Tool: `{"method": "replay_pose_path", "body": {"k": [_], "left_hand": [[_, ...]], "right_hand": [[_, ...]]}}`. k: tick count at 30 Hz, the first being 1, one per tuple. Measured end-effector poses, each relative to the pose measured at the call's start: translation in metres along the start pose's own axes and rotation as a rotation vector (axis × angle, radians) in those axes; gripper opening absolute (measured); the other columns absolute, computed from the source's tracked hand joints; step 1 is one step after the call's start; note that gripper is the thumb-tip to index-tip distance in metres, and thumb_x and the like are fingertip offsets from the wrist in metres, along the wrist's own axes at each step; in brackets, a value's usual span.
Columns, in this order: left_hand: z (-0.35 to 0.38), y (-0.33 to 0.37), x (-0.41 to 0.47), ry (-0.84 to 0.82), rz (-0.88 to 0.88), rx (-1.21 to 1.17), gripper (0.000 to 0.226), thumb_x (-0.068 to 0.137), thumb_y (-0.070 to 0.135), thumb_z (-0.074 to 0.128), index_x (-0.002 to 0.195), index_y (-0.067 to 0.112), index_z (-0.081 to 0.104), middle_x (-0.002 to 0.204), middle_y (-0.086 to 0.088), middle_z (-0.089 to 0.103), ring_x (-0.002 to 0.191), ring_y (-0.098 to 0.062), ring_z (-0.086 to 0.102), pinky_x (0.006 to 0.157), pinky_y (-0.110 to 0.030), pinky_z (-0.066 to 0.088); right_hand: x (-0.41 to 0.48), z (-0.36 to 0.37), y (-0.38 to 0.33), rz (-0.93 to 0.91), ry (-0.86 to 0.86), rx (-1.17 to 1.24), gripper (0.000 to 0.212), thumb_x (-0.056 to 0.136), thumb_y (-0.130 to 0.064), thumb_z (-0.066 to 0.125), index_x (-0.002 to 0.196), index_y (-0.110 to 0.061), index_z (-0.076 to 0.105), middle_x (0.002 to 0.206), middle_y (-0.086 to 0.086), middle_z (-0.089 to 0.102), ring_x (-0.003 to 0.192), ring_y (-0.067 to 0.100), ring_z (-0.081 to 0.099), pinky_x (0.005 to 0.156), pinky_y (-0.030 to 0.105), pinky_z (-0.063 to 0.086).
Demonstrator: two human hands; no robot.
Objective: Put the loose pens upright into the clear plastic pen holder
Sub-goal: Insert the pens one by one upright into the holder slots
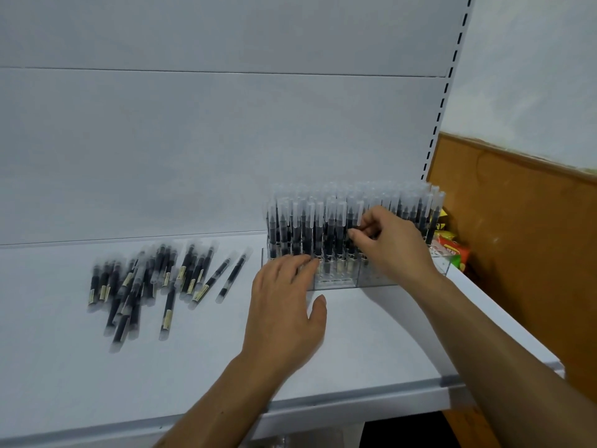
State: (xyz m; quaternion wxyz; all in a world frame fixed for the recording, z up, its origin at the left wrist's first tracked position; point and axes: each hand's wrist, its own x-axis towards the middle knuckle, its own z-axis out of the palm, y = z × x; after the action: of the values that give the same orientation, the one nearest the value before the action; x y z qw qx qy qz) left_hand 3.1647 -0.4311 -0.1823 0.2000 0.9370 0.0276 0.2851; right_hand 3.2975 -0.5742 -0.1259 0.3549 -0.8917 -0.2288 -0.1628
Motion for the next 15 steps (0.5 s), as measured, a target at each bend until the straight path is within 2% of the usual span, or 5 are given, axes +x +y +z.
{"method": "replay_pose_path", "body": {"k": [2,5,9,12,15], "left_hand": [[-0.003,-0.002,0.001,-0.009,0.016,-0.032,0.049,0.093,0.033,0.053,0.141,0.026,0.047,0.145,0.013,0.041,0.138,-0.008,0.025,0.117,-0.027,0.009],[-0.012,-0.007,0.001,-0.006,0.041,-0.098,0.041,0.093,0.029,0.056,0.134,0.028,0.054,0.139,0.016,0.045,0.134,-0.004,0.030,0.114,-0.021,0.016],[-0.039,-0.024,-0.002,0.036,0.009,-0.207,0.031,0.095,0.035,0.053,0.125,0.033,0.060,0.127,0.023,0.050,0.121,0.007,0.039,0.100,-0.006,0.021],[-0.060,-0.046,-0.006,0.075,-0.055,-0.196,0.026,0.095,0.030,0.056,0.121,0.034,0.062,0.120,0.023,0.055,0.114,0.005,0.046,0.097,-0.011,0.031],[-0.079,-0.073,-0.013,0.118,-0.157,-0.158,0.027,0.094,0.027,0.058,0.120,0.031,0.063,0.117,0.022,0.055,0.111,0.000,0.050,0.095,-0.023,0.039]], "right_hand": [[-0.002,-0.001,-0.002,0.004,-0.013,-0.016,0.016,0.089,-0.042,0.066,0.087,-0.032,0.054,0.074,-0.017,0.058,0.074,0.010,0.059,0.069,0.034,0.053],[-0.011,-0.005,-0.002,0.012,-0.024,-0.081,0.016,0.089,-0.047,0.064,0.089,-0.032,0.057,0.074,-0.020,0.058,0.078,0.009,0.060,0.070,0.033,0.054],[-0.034,-0.004,-0.018,-0.053,0.012,-0.124,0.019,0.090,-0.046,0.061,0.076,-0.035,0.056,0.067,-0.020,0.058,0.066,0.001,0.056,0.057,0.024,0.044],[-0.053,0.019,-0.051,-0.182,-0.140,-0.060,0.016,0.090,-0.046,0.059,0.079,-0.036,0.060,0.071,-0.022,0.059,0.065,-0.006,0.053,0.057,0.019,0.040],[-0.061,0.055,-0.084,-0.284,-0.301,-0.020,0.019,0.092,-0.047,0.055,0.102,-0.034,0.066,0.093,-0.018,0.064,0.082,0.002,0.058,0.075,0.029,0.050]]}}
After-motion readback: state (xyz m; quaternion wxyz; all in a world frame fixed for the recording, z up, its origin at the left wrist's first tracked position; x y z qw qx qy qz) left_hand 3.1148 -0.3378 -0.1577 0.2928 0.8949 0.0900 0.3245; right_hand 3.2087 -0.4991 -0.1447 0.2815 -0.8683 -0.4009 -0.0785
